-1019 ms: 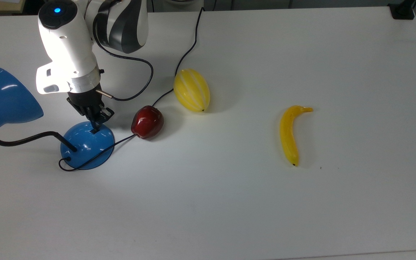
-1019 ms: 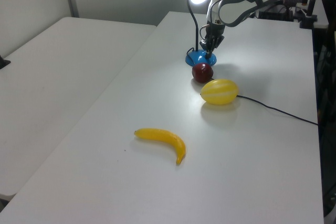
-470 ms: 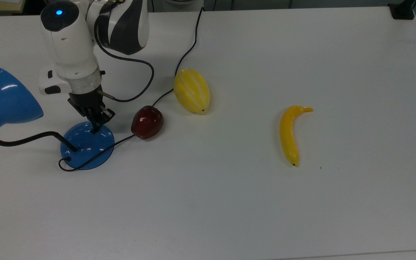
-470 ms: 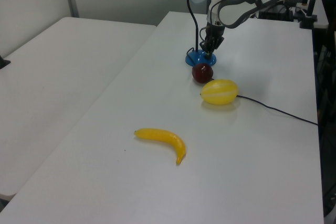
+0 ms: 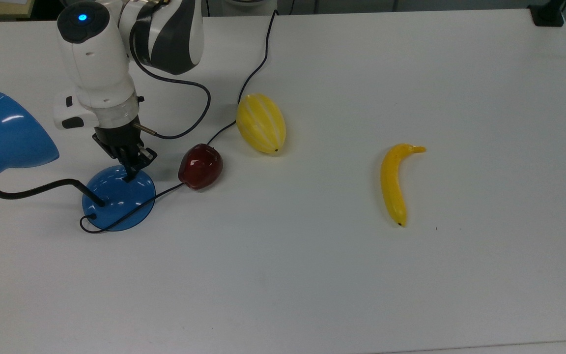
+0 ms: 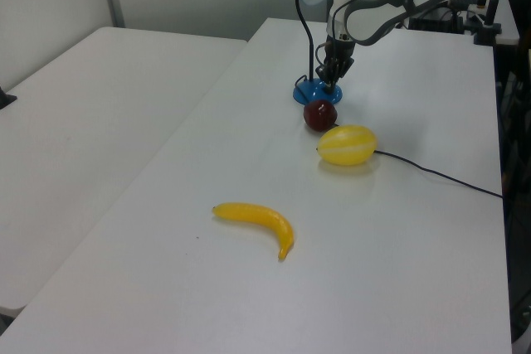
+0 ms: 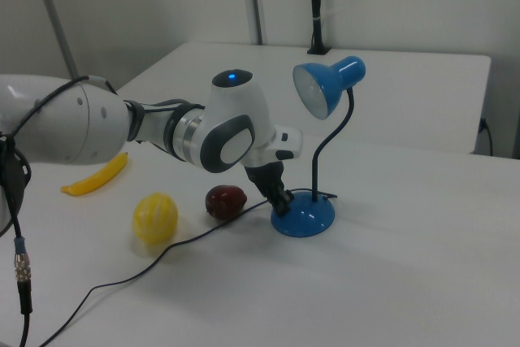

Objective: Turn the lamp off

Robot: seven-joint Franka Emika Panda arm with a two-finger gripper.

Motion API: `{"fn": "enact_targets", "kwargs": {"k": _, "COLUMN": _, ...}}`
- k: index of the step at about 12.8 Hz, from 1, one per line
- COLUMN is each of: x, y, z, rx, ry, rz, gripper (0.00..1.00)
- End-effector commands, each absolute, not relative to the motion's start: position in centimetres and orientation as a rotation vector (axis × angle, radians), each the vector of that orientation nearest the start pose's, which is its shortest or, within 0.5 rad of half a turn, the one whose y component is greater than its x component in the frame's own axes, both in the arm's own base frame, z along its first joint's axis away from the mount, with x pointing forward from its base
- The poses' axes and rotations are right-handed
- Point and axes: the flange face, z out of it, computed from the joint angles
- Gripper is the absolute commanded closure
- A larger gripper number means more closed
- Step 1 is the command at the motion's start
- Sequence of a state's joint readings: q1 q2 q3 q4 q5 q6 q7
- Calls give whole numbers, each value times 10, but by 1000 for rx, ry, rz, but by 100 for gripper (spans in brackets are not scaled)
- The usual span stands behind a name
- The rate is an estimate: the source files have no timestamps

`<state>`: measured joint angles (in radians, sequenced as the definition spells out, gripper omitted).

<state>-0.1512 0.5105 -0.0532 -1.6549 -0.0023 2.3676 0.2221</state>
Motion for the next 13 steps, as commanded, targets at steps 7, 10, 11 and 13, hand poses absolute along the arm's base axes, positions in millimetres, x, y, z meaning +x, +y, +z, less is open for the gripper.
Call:
{"fn": "enact_targets", "kwargs": {"k": 7, "x": 648, "y": -96, "z": 414, "rx": -3114, "ry": 541, "rz": -84, "gripper": 100}}
{"fn": "enact_targets", "kwargs": {"k": 10, "x": 630, "y": -68, "z": 443, "rx": -3130, "ry": 405, "rz": 33, "gripper": 100}}
{"fn": "enact_targets", "kwargs": {"k": 11, "x": 623, "y": -53, "z": 456, "rx": -3133, "ry": 356, "rz": 54, "gripper": 100}}
{"fn": "enact_targets", "kwargs": {"k": 13, "x": 604, "y": -44, "z": 476, "rx": -3136, "ry": 287, "rz": 113, "gripper": 100}}
